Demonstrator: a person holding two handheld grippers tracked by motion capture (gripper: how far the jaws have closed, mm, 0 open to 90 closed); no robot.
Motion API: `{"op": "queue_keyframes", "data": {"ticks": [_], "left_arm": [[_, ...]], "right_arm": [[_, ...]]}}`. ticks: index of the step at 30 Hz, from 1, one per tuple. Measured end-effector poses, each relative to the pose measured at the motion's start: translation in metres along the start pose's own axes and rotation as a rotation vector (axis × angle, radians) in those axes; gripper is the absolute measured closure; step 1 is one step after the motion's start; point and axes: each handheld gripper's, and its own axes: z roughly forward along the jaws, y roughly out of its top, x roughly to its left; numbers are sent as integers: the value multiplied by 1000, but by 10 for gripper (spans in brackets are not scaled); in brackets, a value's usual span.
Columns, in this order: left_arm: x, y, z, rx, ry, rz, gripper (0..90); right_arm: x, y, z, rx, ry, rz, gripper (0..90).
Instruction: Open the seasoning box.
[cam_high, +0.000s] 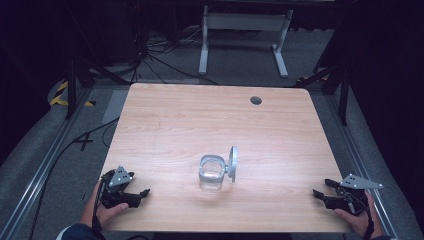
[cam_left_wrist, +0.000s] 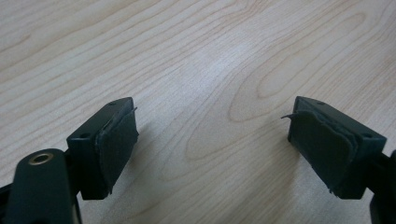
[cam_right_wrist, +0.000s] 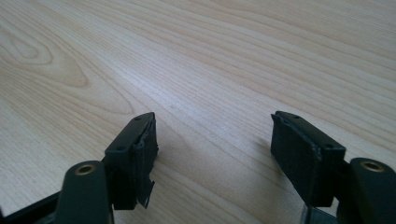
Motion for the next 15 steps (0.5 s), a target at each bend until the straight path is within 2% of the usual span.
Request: {"op": "queue_keyframes", "data": {"ticks": [3, 15], "left_arm": [[-1, 0, 0, 1, 7, -12, 156], [-1, 0, 0, 4, 13, -19, 146]], "right_arm": [[0, 0, 0, 0, -2, 2, 307], [0, 0, 0, 0, -7, 8, 299]]}}
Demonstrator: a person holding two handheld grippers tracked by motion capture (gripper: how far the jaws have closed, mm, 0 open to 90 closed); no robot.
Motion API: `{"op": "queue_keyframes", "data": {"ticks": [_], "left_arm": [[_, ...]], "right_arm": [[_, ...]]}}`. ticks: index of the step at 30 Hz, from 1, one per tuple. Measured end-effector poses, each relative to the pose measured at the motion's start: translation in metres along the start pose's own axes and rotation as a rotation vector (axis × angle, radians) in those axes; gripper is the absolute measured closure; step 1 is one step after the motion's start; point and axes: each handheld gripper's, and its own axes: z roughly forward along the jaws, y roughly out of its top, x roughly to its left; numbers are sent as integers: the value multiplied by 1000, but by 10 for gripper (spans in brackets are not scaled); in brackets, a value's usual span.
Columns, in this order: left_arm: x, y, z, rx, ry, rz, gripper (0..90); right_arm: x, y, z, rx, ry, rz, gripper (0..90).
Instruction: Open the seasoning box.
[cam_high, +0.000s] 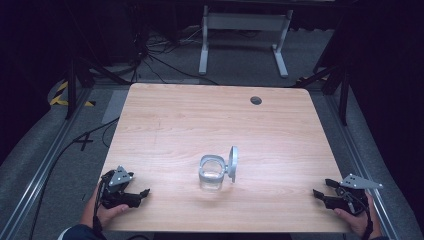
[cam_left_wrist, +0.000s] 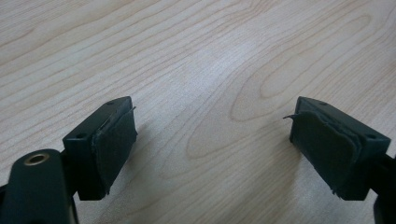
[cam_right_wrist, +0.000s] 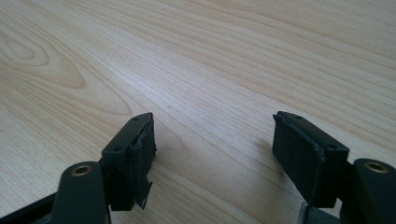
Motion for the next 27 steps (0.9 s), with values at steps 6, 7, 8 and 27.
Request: {"op": "queue_keyframes", "data": {"ticks": [6, 7, 8, 27], "left_arm": [[0, 0, 0, -2, 4, -2, 146], [0, 0, 0, -1, 4, -2, 146], [0, 0, 0, -2, 3, -2, 146], [1, 0, 0, -3, 12, 0, 146]], "right_arm": [[0, 0, 0, 0, -7, 1, 294], [0, 0, 0, 0, -7, 1, 294], [0, 0, 0, 1, -7, 4, 294], [0, 0, 0, 1, -7, 5, 294]]}}
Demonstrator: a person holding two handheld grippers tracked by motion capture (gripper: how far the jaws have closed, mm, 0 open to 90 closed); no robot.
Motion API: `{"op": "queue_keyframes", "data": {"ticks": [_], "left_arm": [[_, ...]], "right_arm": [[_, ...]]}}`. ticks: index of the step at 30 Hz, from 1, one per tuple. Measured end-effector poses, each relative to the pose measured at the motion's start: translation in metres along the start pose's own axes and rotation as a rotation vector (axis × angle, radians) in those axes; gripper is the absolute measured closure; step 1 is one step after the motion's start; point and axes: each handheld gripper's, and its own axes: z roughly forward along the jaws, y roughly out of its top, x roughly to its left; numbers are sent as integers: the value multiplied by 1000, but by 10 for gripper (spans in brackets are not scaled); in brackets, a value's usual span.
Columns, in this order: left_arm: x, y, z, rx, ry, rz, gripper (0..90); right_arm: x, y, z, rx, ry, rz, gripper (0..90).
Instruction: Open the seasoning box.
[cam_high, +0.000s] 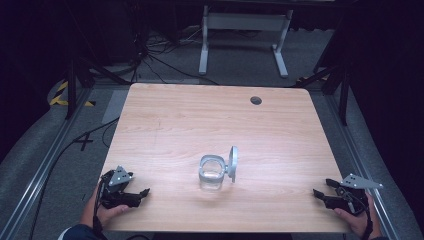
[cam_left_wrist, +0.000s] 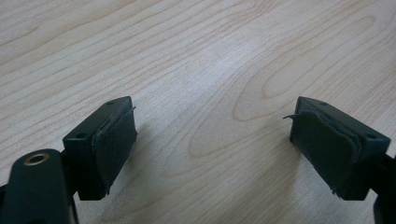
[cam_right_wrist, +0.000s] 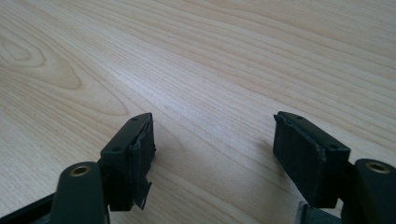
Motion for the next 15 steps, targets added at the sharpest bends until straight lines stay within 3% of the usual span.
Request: {"op": "queue_keyframes", "data": {"ticks": [15], "left_arm": [[0, 0, 1, 0, 6, -19, 144]], "right_arm": [[0, 0, 0, -1, -4, -2, 294]]}}
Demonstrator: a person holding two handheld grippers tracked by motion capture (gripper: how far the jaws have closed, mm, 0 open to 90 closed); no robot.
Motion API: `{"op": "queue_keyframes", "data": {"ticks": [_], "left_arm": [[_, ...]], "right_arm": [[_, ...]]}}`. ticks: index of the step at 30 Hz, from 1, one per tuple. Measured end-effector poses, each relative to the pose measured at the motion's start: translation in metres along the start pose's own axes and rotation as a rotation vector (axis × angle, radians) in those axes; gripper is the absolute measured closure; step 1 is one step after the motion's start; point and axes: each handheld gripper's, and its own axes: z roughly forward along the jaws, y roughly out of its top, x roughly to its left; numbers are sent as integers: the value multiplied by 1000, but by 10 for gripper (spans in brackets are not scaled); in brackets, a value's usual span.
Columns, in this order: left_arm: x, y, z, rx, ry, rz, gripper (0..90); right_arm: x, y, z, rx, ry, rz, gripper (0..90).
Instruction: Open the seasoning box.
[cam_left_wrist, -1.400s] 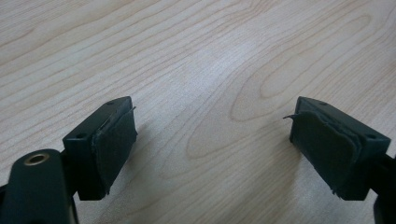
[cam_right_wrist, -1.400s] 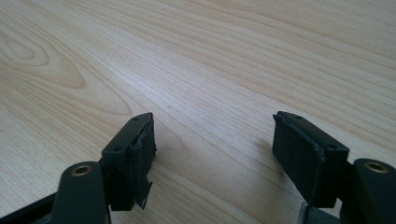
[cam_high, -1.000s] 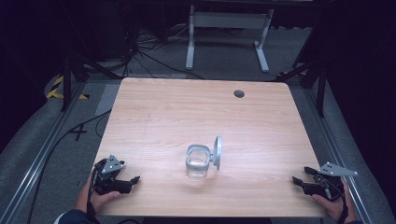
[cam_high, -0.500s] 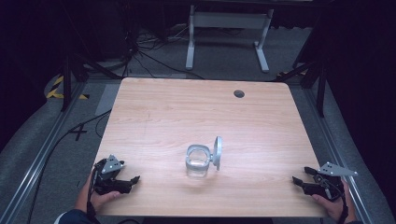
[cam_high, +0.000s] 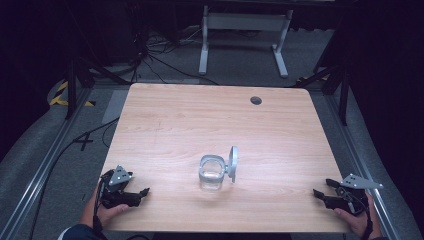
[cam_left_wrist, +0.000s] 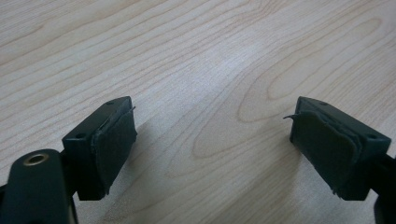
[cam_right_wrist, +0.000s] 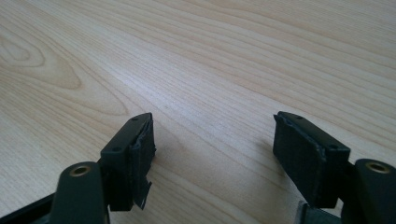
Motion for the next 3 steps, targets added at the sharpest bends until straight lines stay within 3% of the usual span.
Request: {"op": "queue_keyframes", "data": {"ticks": [3], "left_arm": [[0, 0, 0, -1, 1, -6, 144]], "right_arm": [[0, 0, 0, 0, -2, 1, 294]]}}
